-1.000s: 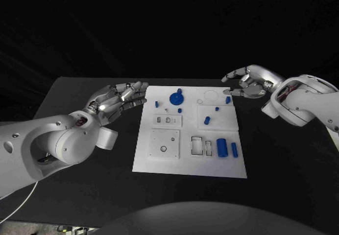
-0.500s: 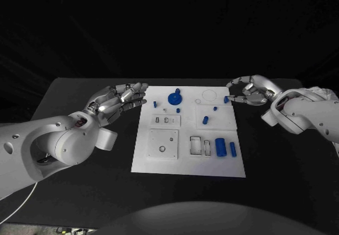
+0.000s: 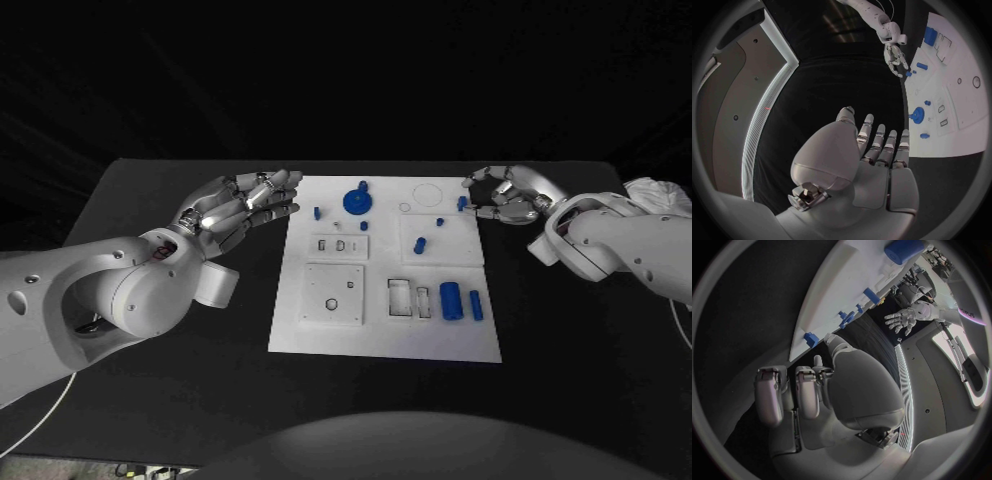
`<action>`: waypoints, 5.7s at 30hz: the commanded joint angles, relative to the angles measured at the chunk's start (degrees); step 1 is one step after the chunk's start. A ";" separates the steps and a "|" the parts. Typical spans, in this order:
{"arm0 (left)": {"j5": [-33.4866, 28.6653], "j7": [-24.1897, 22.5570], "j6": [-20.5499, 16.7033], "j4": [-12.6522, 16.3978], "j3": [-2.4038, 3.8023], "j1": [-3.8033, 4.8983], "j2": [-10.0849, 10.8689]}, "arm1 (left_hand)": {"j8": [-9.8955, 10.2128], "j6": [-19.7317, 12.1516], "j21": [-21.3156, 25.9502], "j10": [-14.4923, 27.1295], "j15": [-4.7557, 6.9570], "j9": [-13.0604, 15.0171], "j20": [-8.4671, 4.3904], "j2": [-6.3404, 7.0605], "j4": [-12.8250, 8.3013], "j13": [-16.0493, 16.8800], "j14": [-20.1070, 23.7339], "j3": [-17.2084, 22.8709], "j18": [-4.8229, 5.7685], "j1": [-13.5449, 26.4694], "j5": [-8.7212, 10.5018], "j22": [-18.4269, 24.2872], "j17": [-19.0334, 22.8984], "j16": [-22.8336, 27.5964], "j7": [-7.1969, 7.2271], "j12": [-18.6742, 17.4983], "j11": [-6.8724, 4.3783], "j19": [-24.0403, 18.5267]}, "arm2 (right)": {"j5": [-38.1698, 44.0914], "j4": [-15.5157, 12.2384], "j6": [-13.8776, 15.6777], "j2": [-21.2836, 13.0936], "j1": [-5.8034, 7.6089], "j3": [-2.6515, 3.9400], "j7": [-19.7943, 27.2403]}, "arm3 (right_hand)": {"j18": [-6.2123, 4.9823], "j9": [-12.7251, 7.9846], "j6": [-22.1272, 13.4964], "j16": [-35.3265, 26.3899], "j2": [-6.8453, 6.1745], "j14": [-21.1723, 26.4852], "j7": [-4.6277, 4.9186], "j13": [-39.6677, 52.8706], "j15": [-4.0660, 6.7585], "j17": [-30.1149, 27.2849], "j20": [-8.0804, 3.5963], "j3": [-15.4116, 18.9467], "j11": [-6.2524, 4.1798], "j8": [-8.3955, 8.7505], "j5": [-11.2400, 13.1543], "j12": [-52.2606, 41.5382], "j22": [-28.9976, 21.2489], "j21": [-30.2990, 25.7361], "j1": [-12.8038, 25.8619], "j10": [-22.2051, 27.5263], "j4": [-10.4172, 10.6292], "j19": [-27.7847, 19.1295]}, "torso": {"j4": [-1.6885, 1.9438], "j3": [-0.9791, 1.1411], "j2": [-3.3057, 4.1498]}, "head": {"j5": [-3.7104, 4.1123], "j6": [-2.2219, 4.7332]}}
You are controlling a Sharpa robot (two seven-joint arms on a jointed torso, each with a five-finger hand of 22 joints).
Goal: Assemble the parts on the task board
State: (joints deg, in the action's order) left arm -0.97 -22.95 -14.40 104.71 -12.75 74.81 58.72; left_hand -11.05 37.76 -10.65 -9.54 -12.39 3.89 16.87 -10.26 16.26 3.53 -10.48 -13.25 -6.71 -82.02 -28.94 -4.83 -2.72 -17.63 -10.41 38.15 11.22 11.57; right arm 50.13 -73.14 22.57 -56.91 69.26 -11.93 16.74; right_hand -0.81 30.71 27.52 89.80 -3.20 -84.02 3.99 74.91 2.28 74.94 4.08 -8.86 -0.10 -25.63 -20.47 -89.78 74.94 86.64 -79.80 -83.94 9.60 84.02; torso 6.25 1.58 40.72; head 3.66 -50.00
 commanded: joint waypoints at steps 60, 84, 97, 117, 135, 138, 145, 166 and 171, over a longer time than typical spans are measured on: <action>0.73 0.50 2.55 -0.10 0.03 -0.03 0.00 | -0.42 -0.53 -0.41 -0.03 -0.50 -0.02 -0.13 -0.13 0.04 0.03 -0.02 0.62 0.62 -0.76 -0.38 -0.04 -0.04 -0.36 -1.98 -0.22 0.39 0.29 | -0.31 4.55 -0.29 3.84 -1.87 0.04 -2.67 | -0.84 -0.73 -4.35 0.20 -0.84 -5.98 0.67 15.09 -0.40 15.06 0.56 -0.85 0.64 -6.88 -1.61 -0.22 12.88 -1.84 -1.59 -6.06 -0.43 0.61 | 0.02 -0.05 -0.05 | -0.02 0.00; 0.77 0.80 2.79 -0.23 0.03 -0.04 -0.10 | -0.45 -0.60 -0.47 -0.04 -0.55 -0.03 -0.13 -0.20 0.09 0.04 -0.04 0.70 0.59 -0.80 -0.40 -0.06 -0.05 -0.44 -2.04 -0.22 0.47 0.35 | -0.08 4.77 -1.08 4.27 -1.91 0.05 -1.95 | -0.83 -3.16 1.36 0.20 -0.45 -5.98 -0.13 15.09 0.25 15.06 -0.08 -3.09 -0.09 -10.82 -9.15 -0.22 12.89 -1.87 -3.60 -6.06 -1.91 0.61 | -0.04 -0.05 -0.02 | -0.10 0.00; 0.77 0.93 2.96 -0.31 0.03 -0.06 -0.25 | -0.45 -0.60 -0.47 -0.04 -0.55 -0.03 -0.13 -0.20 0.09 0.04 -0.04 0.70 0.59 -0.80 -0.40 -0.06 -0.05 -0.44 -2.04 -0.22 0.47 0.35 | -0.22 4.86 -1.13 4.35 -1.92 0.05 -2.03 | -0.85 -3.71 2.57 0.20 -0.63 -5.98 0.15 15.09 0.10 15.06 0.01 -4.73 0.10 -11.99 -12.91 -0.22 12.87 -1.91 -3.36 -6.06 -2.08 0.53 | -0.03 -0.07 0.01 | -0.08 0.00; 0.78 1.10 2.99 -0.29 0.03 -0.07 -0.13 | -0.50 -0.67 -0.49 -0.05 -0.64 -0.03 -0.13 -0.28 0.14 0.04 -0.07 0.79 0.54 -0.87 -0.40 -0.06 -0.06 -0.52 -2.12 -0.27 0.57 0.36 | -5.23 3.03 3.80 4.35 -1.72 0.08 1.01 | -0.76 -2.86 5.51 0.20 -0.13 -5.98 0.46 15.09 0.03 15.06 0.09 -5.18 0.24 -14.98 -13.00 -0.22 13.00 -1.57 -2.29 -6.06 -1.75 0.86 | 0.03 -0.08 -0.04 | -0.56 0.00; 0.80 1.19 2.87 -0.55 0.03 -0.07 -0.48 | -0.57 -0.57 -0.51 -0.07 -0.67 -0.01 -0.13 -0.28 0.16 0.05 -0.10 0.81 0.53 -0.87 -0.40 -0.06 -0.06 -0.58 -2.15 -0.22 0.60 0.38 | -1.94 -8.80 -4.05 7.62 3.70 0.15 -4.91 | -0.87 -3.05 6.03 0.20 -0.24 -5.98 1.17 15.09 -0.26 15.06 0.27 -5.19 0.72 -15.14 -12.66 -0.22 12.83 -1.94 -1.68 -6.06 -1.57 0.47 | 0.09 -0.05 -0.07 | -1.10 0.00; 0.80 1.19 2.85 -0.59 0.03 -0.07 -0.57 | -0.57 -0.57 -0.51 -0.07 -0.67 -0.01 -0.13 -0.28 0.16 0.05 -0.10 0.81 0.53 -0.87 -0.40 -0.06 -0.06 -0.58 -2.15 -0.22 0.60 0.38 | -0.49 -9.68 -6.95 9.56 4.10 0.17 -6.90 | -0.91 -3.24 6.14 0.20 -0.31 -5.98 1.39 15.09 -0.45 15.06 0.42 -5.13 0.93 -15.00 -12.04 -0.22 12.77 -2.06 -1.33 -6.06 -1.46 0.35 | 0.04 -0.08 -0.03 | -1.24 0.00; 0.82 1.26 2.87 -0.67 0.03 -0.07 -0.95 | -0.60 -0.57 -0.56 -0.10 -0.69 -0.01 -0.13 -0.27 0.17 0.06 -0.13 0.82 0.51 -0.88 -0.39 -0.08 -0.07 -0.64 -2.16 -0.18 0.62 0.42 | 3.47 -9.80 -12.57 13.58 4.71 0.24 -10.52 | -0.91 -3.44 6.92 0.20 -0.39 -5.98 1.58 15.09 -0.65 15.06 0.59 -5.27 1.13 -14.91 -11.81 -0.22 12.77 -2.06 -1.28 -6.06 -1.68 0.35 | 0.13 -0.13 -0.09 | -1.40 0.00; 0.87 1.16 3.08 -1.06 0.04 -0.08 -1.55 | -0.61 -0.66 -0.56 -0.11 -0.72 -0.01 -0.13 -0.26 0.18 0.06 -0.13 0.84 0.49 -0.89 -0.39 -0.08 -0.07 -0.66 -2.18 -0.22 0.64 0.42 | 12.19 -7.57 -15.90 18.28 4.83 0.29 -13.84 | -0.95 -4.15 7.59 0.20 -1.09 -5.98 2.09 15.09 -1.01 15.06 0.92 -5.54 1.56 -13.80 -11.56 -0.22 12.71 -2.18 -1.30 -6.06 -2.44 0.22 | 0.00 -0.09 -0.02 | -2.14 0.00; 0.88 1.17 3.05 -1.08 0.03 -0.08 -1.59 | -0.61 -0.66 -0.56 -0.11 -0.72 -0.01 -0.13 -0.26 0.18 0.06 -0.13 0.84 0.49 -0.89 -0.39 -0.08 -0.07 -0.66 -2.18 -0.22 0.64 0.42 | 13.13 -7.17 -16.36 18.55 4.77 0.29 -14.47 | -1.01 -4.28 7.73 0.20 -1.14 -5.98 2.17 15.09 -1.09 15.06 1.00 -5.64 1.64 -13.56 -11.51 -0.22 12.63 -2.36 -1.28 -6.06 -2.57 0.03 | -0.03 -0.13 -0.03 | -2.26 0.00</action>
State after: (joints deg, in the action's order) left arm -0.38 -21.44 -12.40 103.55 -12.76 74.71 57.25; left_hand -11.27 37.35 -10.86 -9.75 -12.59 3.89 16.87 -10.48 16.42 3.53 -10.68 -12.77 -6.71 -82.23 -29.16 -4.82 -2.71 -18.07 -10.41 38.16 11.43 11.57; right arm 60.53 -80.44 7.97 -38.46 74.08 -11.65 3.38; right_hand -0.82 26.47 34.77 89.80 -3.72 -83.96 6.17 74.98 1.49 74.90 4.52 -14.49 1.14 -39.35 -32.24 -89.84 74.94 84.42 -81.20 -83.94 7.27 84.02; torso 6.21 1.49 40.72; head 1.44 -50.00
